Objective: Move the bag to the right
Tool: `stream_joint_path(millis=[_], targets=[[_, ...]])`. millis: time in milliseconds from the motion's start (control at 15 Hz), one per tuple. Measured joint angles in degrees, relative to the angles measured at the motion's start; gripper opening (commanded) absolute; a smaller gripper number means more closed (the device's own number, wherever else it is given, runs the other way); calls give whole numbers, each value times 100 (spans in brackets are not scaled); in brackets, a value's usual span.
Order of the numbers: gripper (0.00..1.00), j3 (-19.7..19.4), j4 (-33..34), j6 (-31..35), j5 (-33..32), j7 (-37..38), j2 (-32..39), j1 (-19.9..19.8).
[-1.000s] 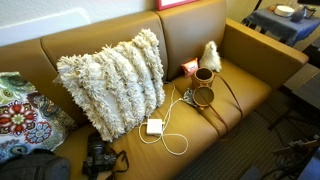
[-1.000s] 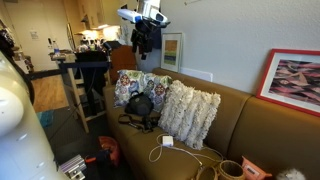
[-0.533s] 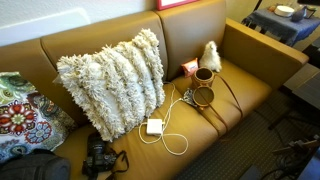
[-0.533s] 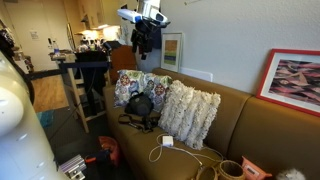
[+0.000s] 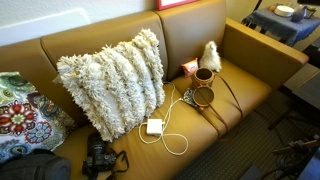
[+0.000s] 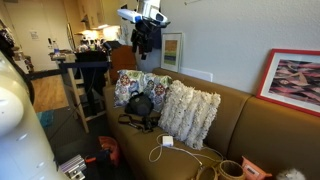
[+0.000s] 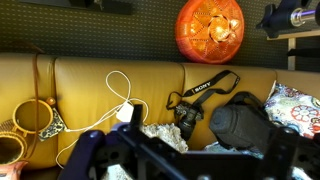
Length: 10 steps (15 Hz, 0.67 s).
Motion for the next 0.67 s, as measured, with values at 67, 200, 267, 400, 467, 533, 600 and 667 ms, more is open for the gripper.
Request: stream_joint_path(millis=[67, 200, 267, 400, 467, 533, 600, 667], targets=[[100, 0, 0, 0, 0, 0, 0, 0], [100, 1, 0, 0, 0, 0, 0, 0], [100, 1, 0, 0, 0, 0, 0, 0], [100, 1, 0, -7, 0, 1, 0, 0], [100, 1, 0, -7, -4, 41, 0, -1], [100, 2, 0, -7, -5, 110, 0, -2], [100, 2, 0, -7, -8, 215, 0, -3], [100, 4, 0, -6, -11, 336, 0, -4]])
